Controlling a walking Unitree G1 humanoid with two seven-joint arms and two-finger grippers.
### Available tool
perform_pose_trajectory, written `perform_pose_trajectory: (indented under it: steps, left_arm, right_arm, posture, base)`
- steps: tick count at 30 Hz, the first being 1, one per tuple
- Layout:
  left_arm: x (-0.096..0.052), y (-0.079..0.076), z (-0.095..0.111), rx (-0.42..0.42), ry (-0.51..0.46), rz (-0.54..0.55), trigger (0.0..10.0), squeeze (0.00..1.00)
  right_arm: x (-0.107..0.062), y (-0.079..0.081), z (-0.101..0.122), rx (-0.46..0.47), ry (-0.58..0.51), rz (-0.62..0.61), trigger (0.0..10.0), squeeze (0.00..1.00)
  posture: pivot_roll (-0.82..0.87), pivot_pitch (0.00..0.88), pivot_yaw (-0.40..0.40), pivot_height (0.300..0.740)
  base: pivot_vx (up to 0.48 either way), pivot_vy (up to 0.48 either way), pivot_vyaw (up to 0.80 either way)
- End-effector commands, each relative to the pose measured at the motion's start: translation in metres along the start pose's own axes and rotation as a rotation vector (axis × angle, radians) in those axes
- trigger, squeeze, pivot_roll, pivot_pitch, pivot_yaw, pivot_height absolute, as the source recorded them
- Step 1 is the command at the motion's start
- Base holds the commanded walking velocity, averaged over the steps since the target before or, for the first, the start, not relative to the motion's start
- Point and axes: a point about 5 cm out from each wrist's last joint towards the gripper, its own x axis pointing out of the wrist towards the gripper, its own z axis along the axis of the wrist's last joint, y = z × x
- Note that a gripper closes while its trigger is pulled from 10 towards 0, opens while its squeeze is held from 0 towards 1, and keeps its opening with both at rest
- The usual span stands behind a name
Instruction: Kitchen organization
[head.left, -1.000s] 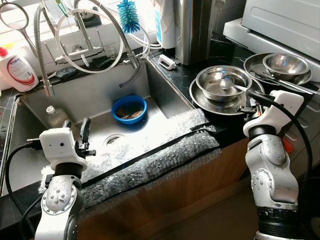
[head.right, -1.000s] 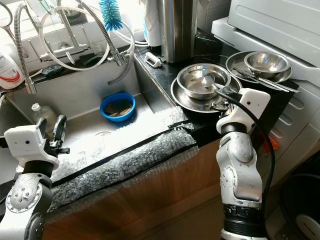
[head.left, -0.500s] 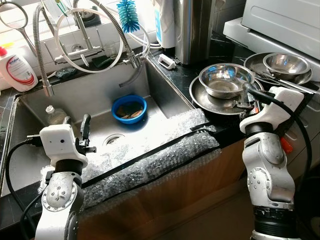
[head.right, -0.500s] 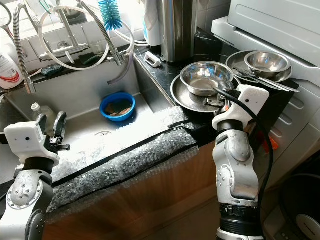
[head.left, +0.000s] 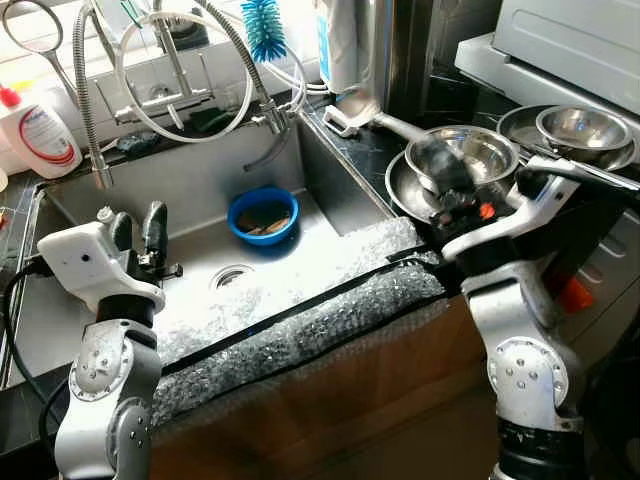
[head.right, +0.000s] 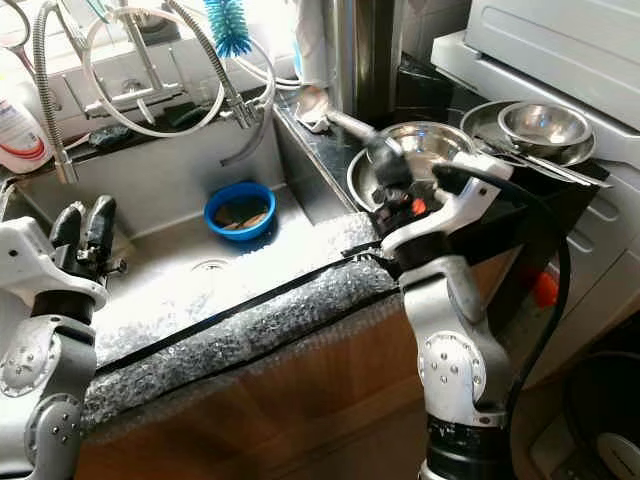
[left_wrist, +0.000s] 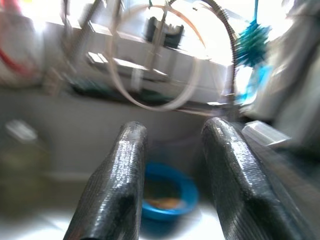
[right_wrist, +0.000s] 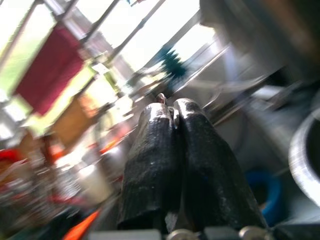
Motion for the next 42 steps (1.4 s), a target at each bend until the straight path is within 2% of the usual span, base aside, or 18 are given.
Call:
perform_pose_trajectory:
  steps: [1, 2, 3, 5, 11, 12, 13, 14, 15, 17, 19, 24, 27, 29, 33, 42]
  left_arm:
    - [0.0, -0.005, 0.003, -0.076, 0.009, -0.042, 10.0, 0.0]
    - [0.0, -0.005, 0.003, -0.076, 0.009, -0.042, 10.0, 0.0]
    - [-0.001, -0.01, 0.001, -0.115, 0.031, -0.079, 10.0, 0.0]
    - [-0.003, -0.017, -0.006, -0.113, 0.068, -0.131, 10.0, 0.0]
    - [-0.008, -0.025, -0.016, -0.27, 0.11, -0.116, 10.0, 0.0]
    - [-0.008, -0.025, -0.016, -0.27, 0.11, -0.116, 10.0, 0.0]
    - [-0.008, -0.027, -0.015, -0.358, 0.096, -0.112, 10.0, 0.0]
    - [-0.008, -0.027, -0.015, -0.396, 0.088, -0.11, 10.0, 0.0]
    - [-0.008, -0.027, -0.015, -0.396, 0.088, -0.11, 10.0, 0.0]
    - [-0.008, -0.027, -0.011, -0.475, 0.064, -0.121, 10.0, 0.0]
    - [-0.008, -0.027, -0.01, -0.483, 0.06, -0.123, 10.0, 0.0]
    - [-0.01, -0.03, -0.011, -0.497, 0.076, -0.155, 10.0, 0.0]
    - [-0.013, -0.04, -0.012, -0.557, 0.104, -0.216, 10.0, 0.0]
    - [-0.014, -0.042, -0.013, -0.56, 0.114, -0.228, 10.0, 0.0]
    - [-0.018, -0.052, -0.016, -0.58, 0.154, -0.295, 10.0, 0.0]
    - [-0.017, -0.054, -0.014, -0.596, 0.141, -0.305, 10.0, 0.0]
  right_arm:
    - [0.0, 0.015, -0.001, 0.044, 0.016, 0.106, 10.0, 0.0]
    - [0.0, 0.015, -0.001, 0.044, 0.016, 0.106, 10.0, 0.0]
    - [-0.002, 0.018, -0.002, 0.068, 0.021, 0.128, 10.0, 0.0]
    - [-0.006, 0.022, -0.005, 0.124, 0.025, 0.153, 10.0, 0.0]
    - [-0.015, 0.018, -0.009, 0.246, 0.029, 0.124, 10.0, 0.0]
    - [-0.015, 0.018, -0.009, 0.246, 0.029, 0.124, 10.0, 0.0]
    - [-0.018, 0.017, -0.012, 0.326, 0.015, 0.112, 10.0, 0.0]
    - [-0.02, 0.018, -0.013, 0.362, 0.01, 0.109, 10.0, 0.0]
    - [-0.02, 0.018, -0.013, 0.362, 0.01, 0.109, 10.0, 0.0]
    - [-0.026, 0.02, -0.022, 0.408, 0.029, 0.1, 10.0, 0.0]
    - [-0.027, 0.019, -0.023, 0.411, 0.035, 0.095, 10.0, 0.0]
    - [-0.031, 0.018, -0.03, 0.512, 0.028, 0.039, 10.0, 0.0]
    - [-0.033, 0.016, -0.033, 0.557, 0.033, 0.008, 10.0, 0.0]
    - [-0.033, 0.016, -0.033, 0.569, 0.035, 0.012, 10.0, 0.0]
    - [-0.031, 0.026, -0.038, 0.618, 0.076, 0.055, 10.0, 0.0]
    - [-0.036, 0.036, -0.044, 0.639, 0.175, 0.079, 10.0, 0.0]
  posture:
    - [-0.16, 0.074, 0.112, 0.74]
    - [-0.16, 0.074, 0.112, 0.74]
    - [-0.16, 0.073, 0.113, 0.74]
    - [-0.16, 0.073, 0.112, 0.74]
    - [-0.16, 0.074, 0.11, 0.74]
    - [-0.16, 0.074, 0.11, 0.74]
    - [-0.16, 0.073, 0.109, 0.74]
    - [-0.16, 0.073, 0.108, 0.74]
    - [-0.16, 0.073, 0.108, 0.74]
    - [-0.16, 0.067, 0.108, 0.74]
    - [-0.16, 0.067, 0.108, 0.74]
    - [-0.16, 0.059, 0.105, 0.74]
    - [-0.16, 0.052, 0.104, 0.74]
    - [-0.16, 0.052, 0.104, 0.74]
    - [-0.16, 0.044, 0.102, 0.74]
    - [-0.17, 0.049, 0.098, 0.74]
  base:
    - [0.0, 0.0, 0.0]
    - [0.0, 0.0, 0.0]
    - [0.0, 0.0, 0.0]
    - [0.0, 0.0, 0.0]
    - [0.0, 0.0, 0.0]
    - [0.0, 0.0, 0.0]
    - [0.0, 0.0, 0.0]
    - [0.0, 0.0, 0.0]
    - [0.0, 0.0, 0.0]
    - [0.0, 0.0, 0.0]
    - [0.0, 0.0, 0.0]
    - [0.0, 0.0, 0.0]
    - [0.0, 0.0, 0.0]
    - [0.0, 0.0, 0.0]
    - [0.0, 0.0, 0.0]
    - [0.0, 0.0, 0.0]
